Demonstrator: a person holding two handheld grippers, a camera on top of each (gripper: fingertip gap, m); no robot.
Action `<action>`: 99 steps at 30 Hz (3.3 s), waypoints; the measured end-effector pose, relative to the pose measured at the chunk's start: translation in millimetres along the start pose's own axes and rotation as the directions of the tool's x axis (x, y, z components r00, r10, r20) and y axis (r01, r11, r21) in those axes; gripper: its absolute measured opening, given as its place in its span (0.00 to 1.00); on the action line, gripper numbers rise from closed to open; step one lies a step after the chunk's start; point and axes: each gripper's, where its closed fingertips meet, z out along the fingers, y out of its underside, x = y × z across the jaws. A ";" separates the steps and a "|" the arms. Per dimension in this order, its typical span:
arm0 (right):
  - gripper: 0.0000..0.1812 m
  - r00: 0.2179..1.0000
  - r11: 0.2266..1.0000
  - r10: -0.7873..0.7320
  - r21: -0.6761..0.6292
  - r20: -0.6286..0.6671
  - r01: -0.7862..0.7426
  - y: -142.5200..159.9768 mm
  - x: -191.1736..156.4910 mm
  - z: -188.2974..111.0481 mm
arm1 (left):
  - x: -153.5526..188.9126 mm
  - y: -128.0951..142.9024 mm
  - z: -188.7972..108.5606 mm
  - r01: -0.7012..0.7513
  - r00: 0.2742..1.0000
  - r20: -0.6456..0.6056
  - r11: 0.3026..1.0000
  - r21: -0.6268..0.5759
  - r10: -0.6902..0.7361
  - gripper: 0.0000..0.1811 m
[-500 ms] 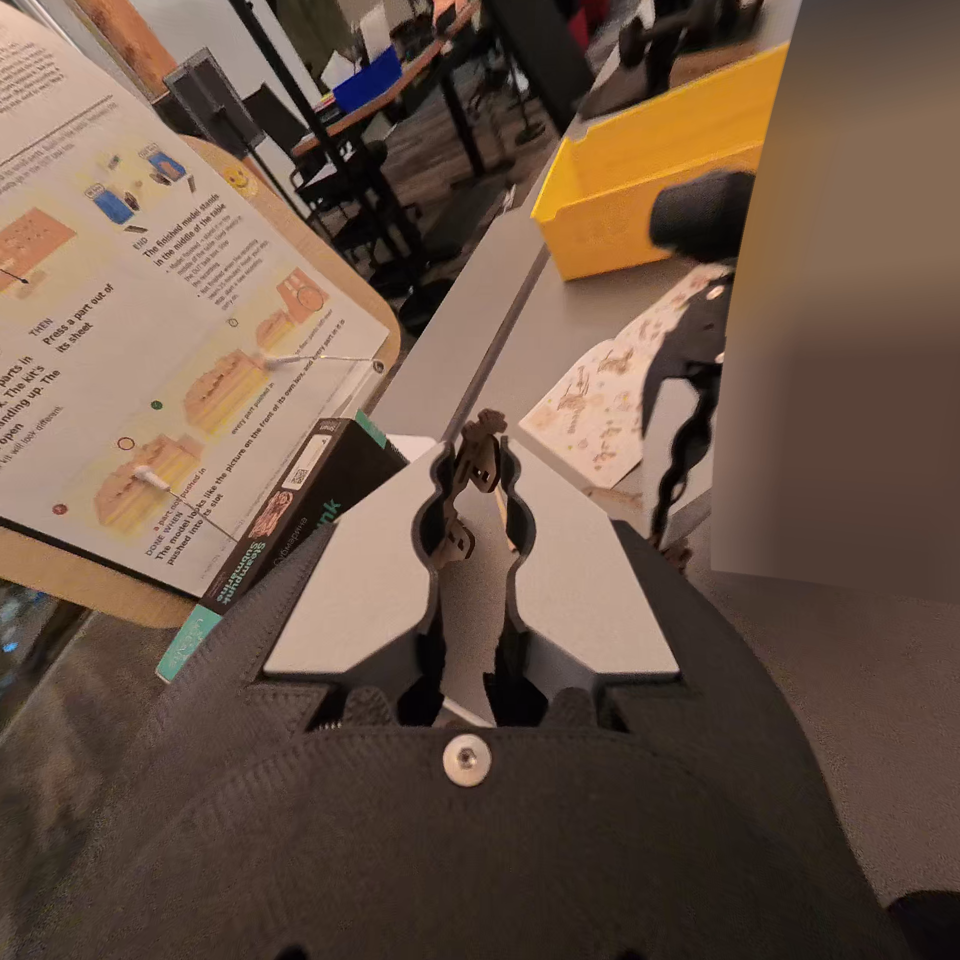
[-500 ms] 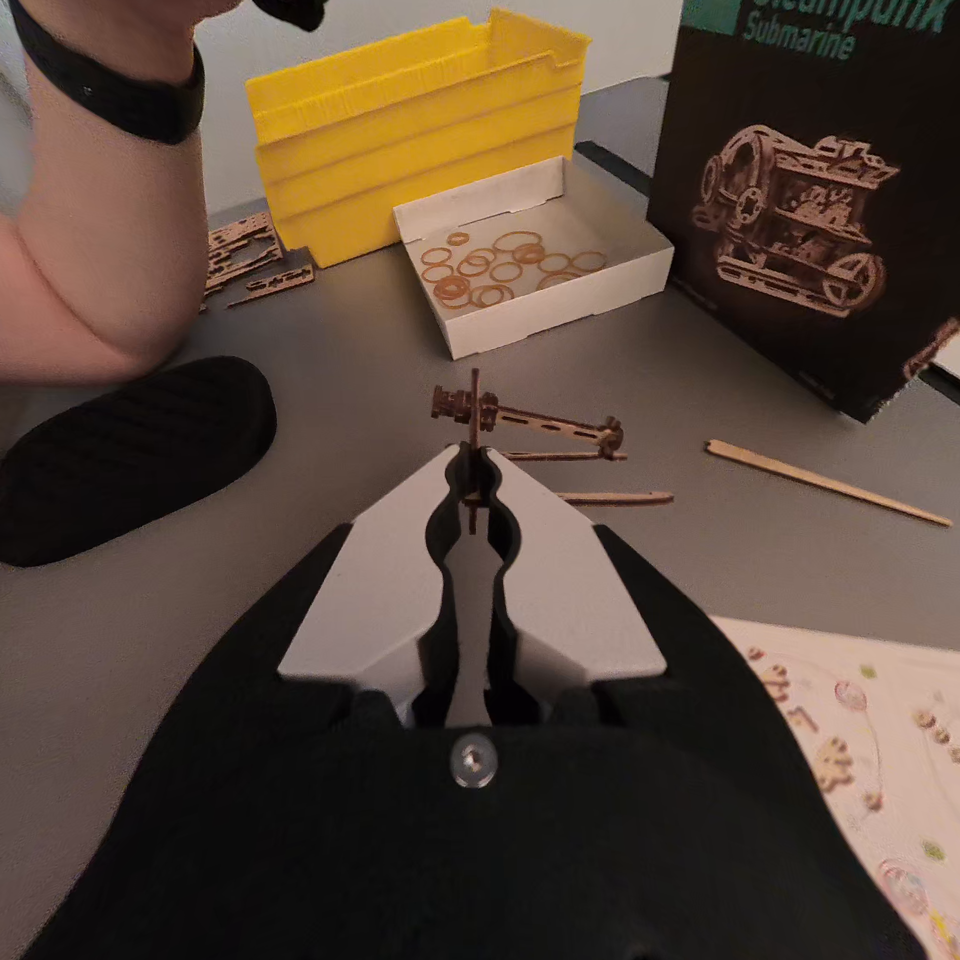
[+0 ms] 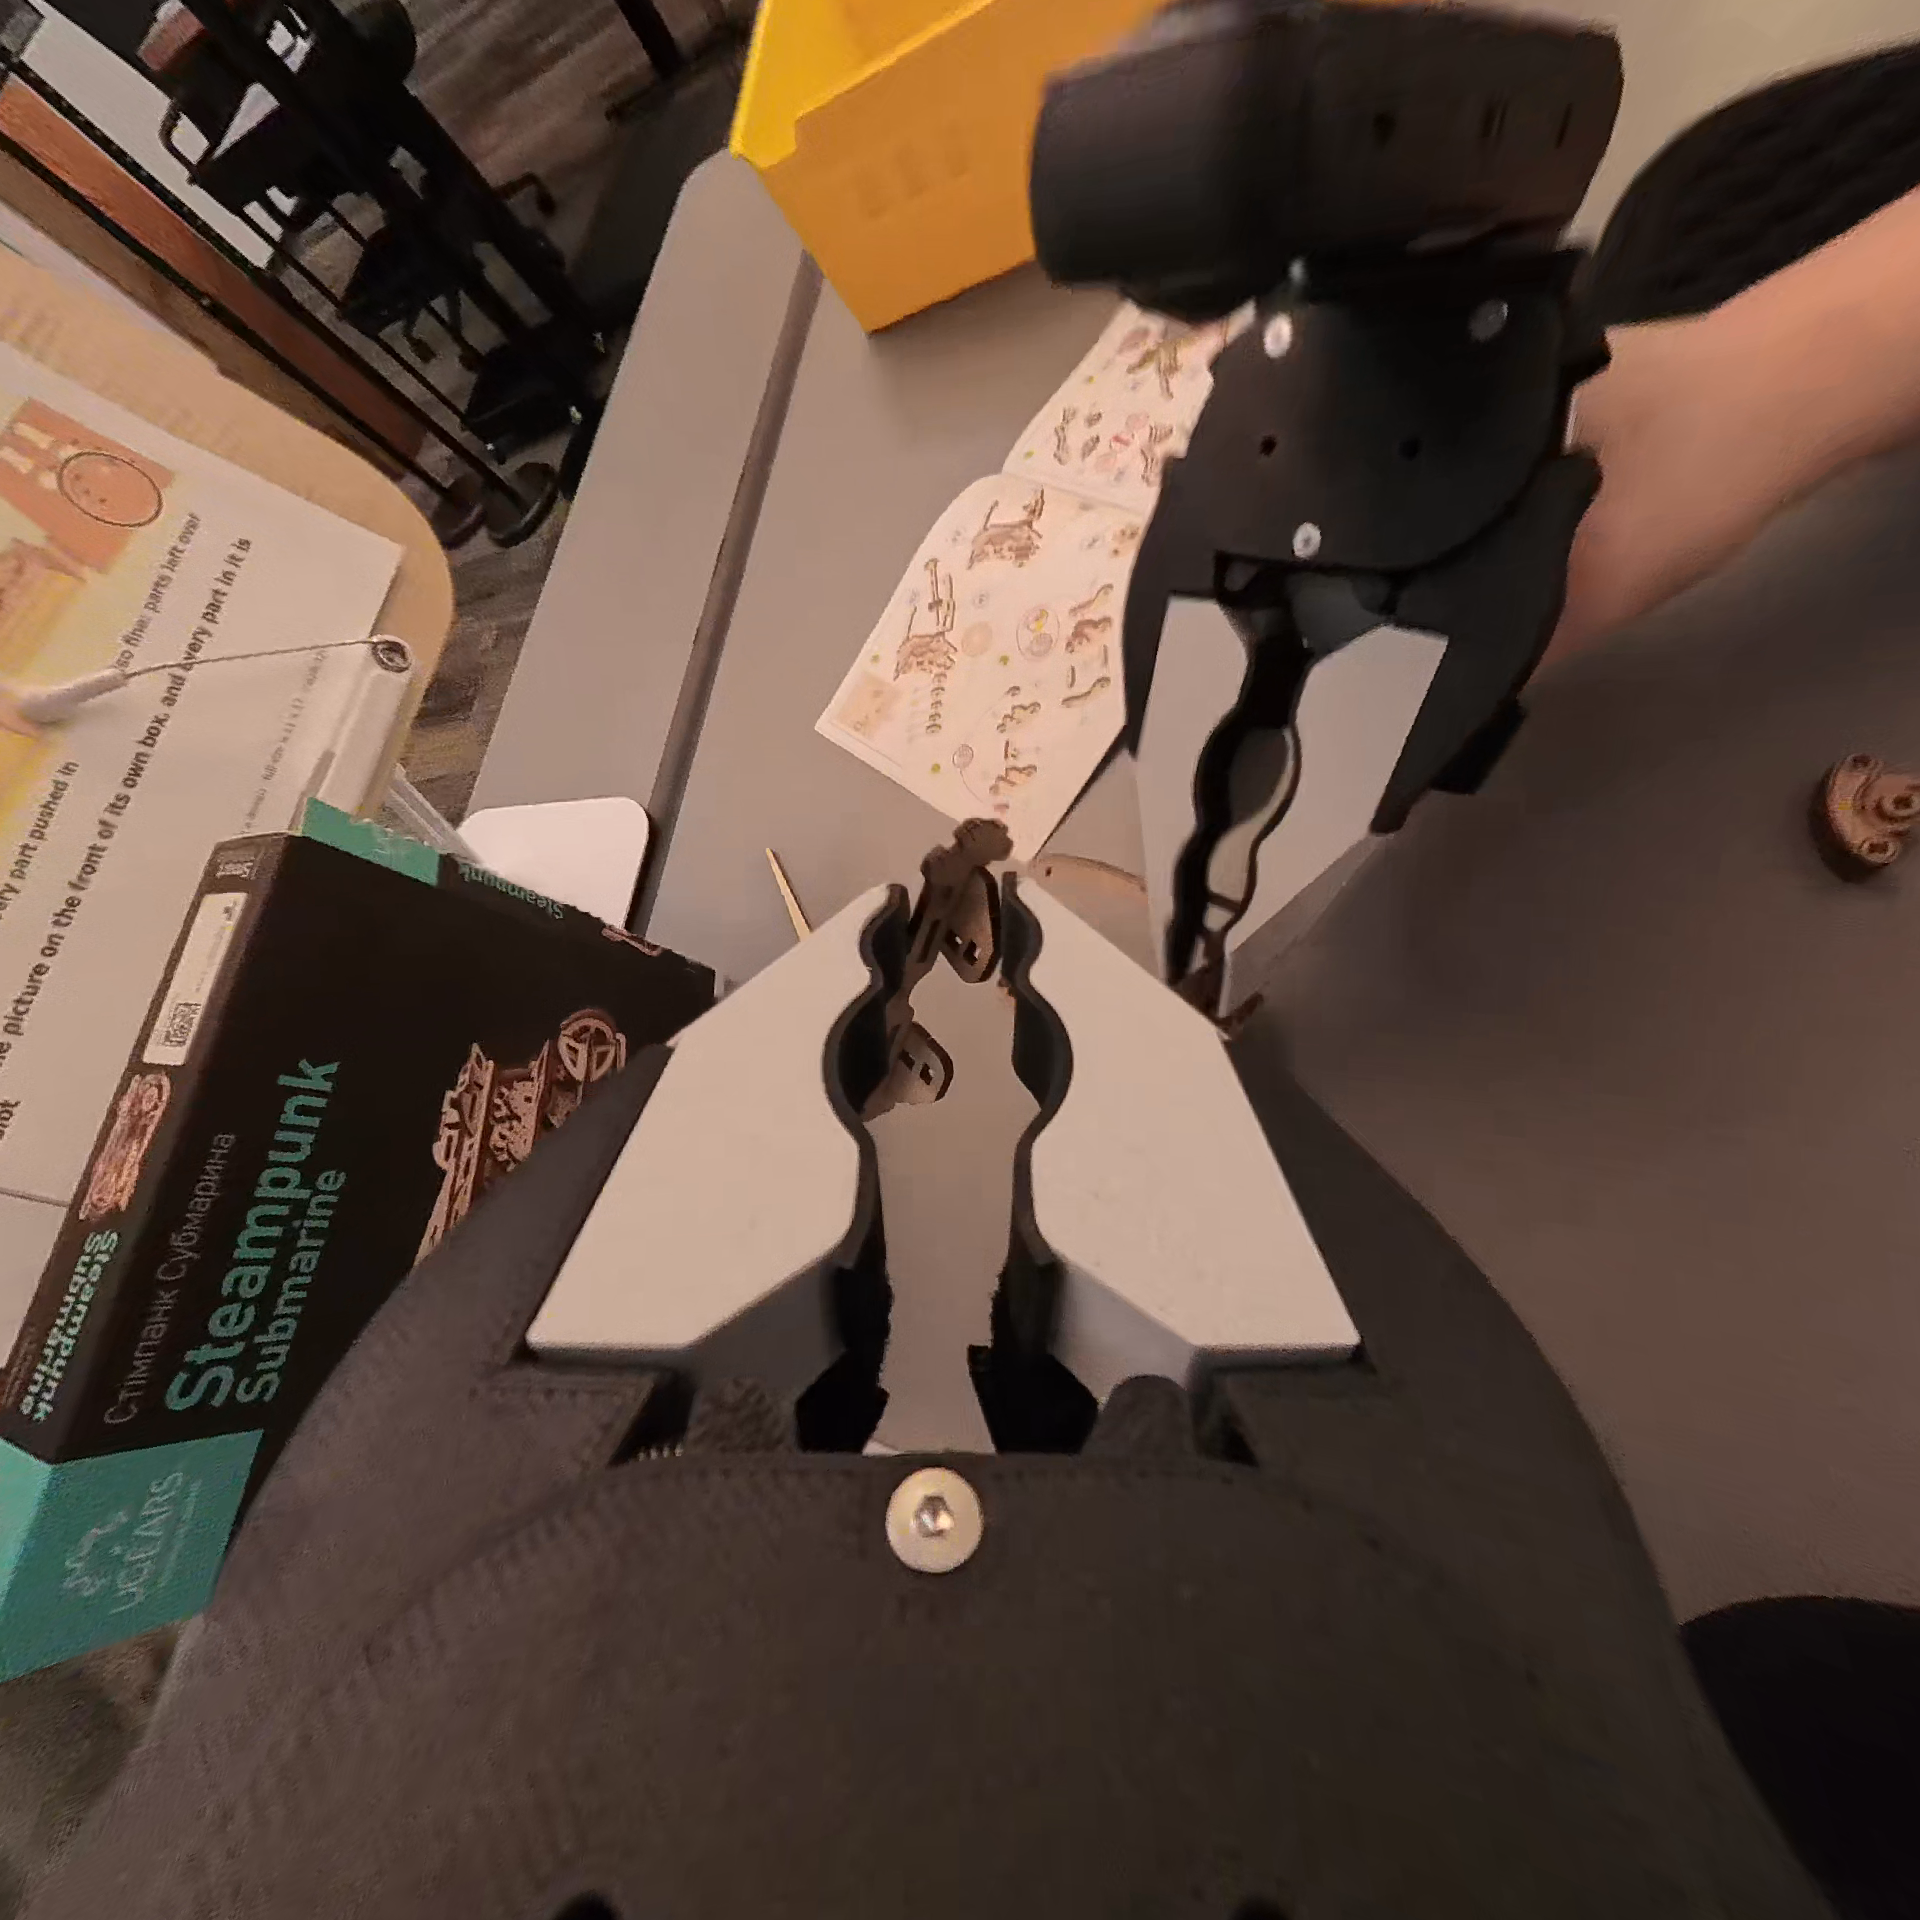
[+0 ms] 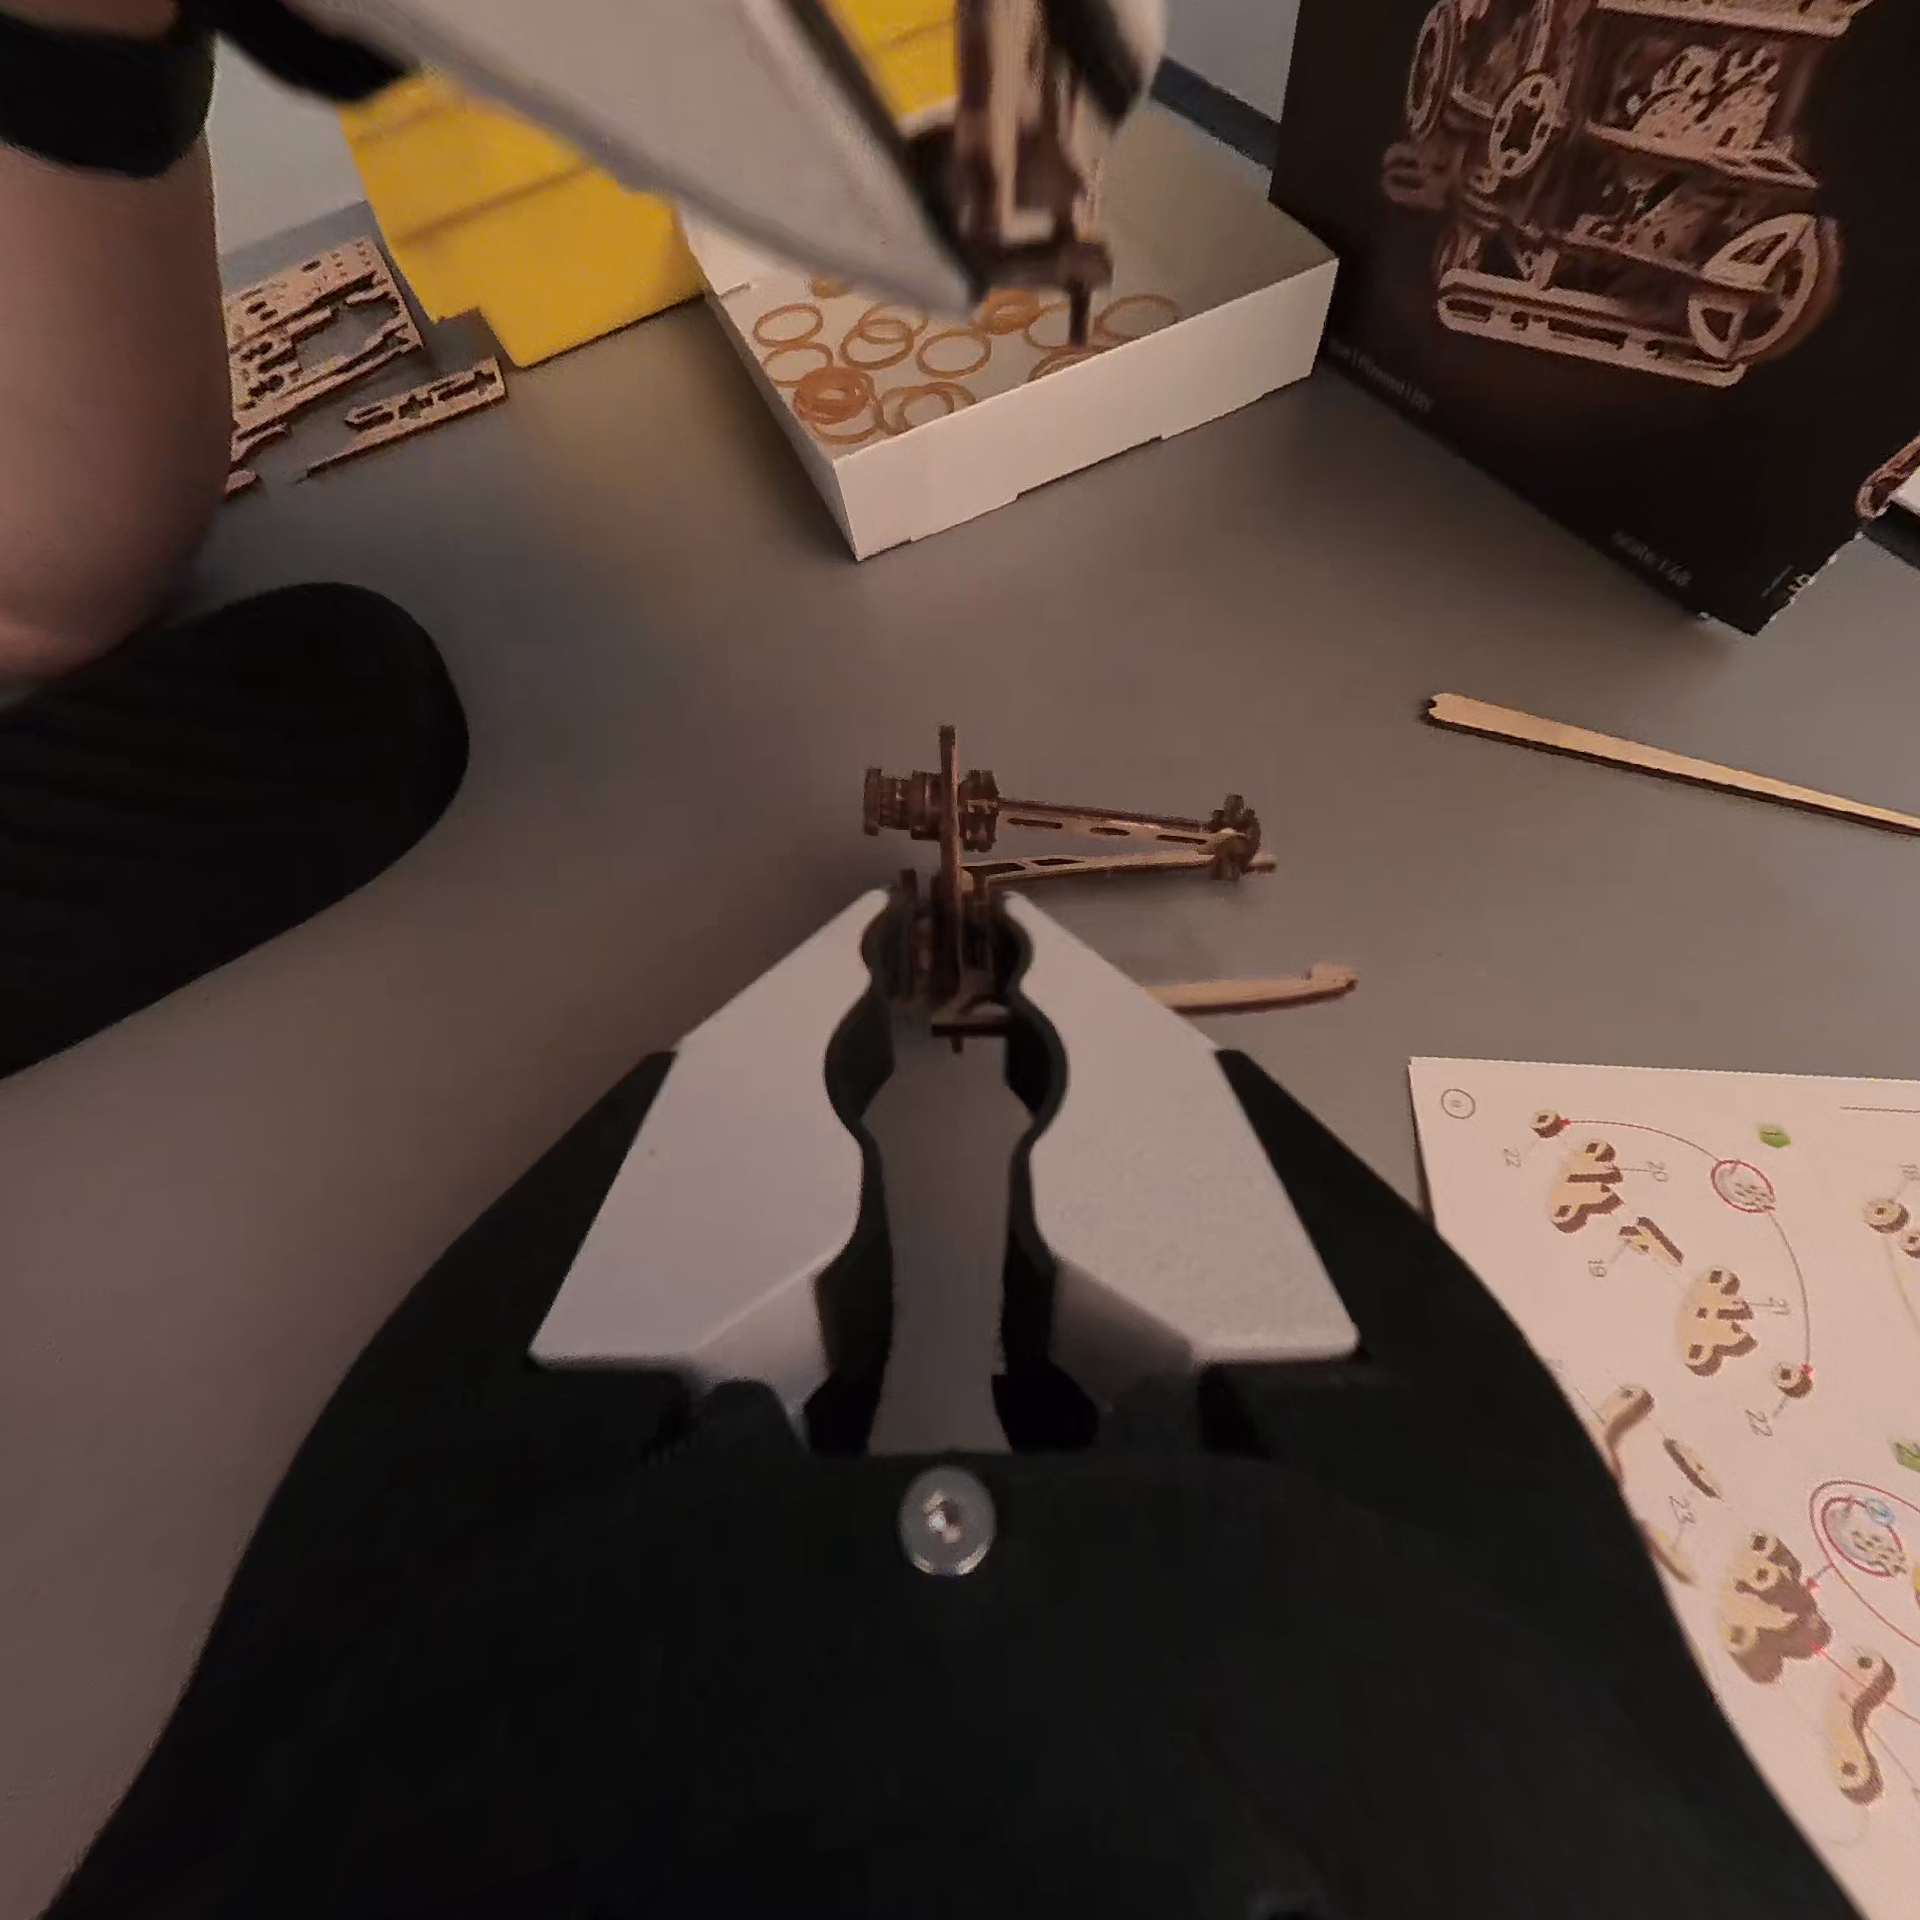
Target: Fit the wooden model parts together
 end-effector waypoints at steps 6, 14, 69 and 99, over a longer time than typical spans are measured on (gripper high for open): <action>0.12 0.997 0.965 -0.075 0.255 0.028 0.065 -58.0 -9.4 -45.6 | 5.9 10.5 8.0 -0.060 0.994 0.094 0.998 -0.034 0.063 0.09; 0.09 0.999 0.934 -0.021 0.357 -0.024 0.028 -78.4 -0.6 -68.7 | 24.2 -2.2 15.5 -0.086 0.994 0.063 0.996 -0.025 0.087 0.09; 0.15 0.908 0.781 -0.390 0.468 -0.152 0.414 -97.7 -25.7 -122.2 | 26.9 -66.0 -18.6 -0.829 0.306 0.630 0.525 -0.192 0.713 0.00; 0.07 0.735 0.701 -0.530 0.269 -0.422 0.660 -99.0 -28.1 -122.4 | 30.5 -75.1 -21.1 -0.848 0.162 0.668 0.449 -0.283 0.727 0.00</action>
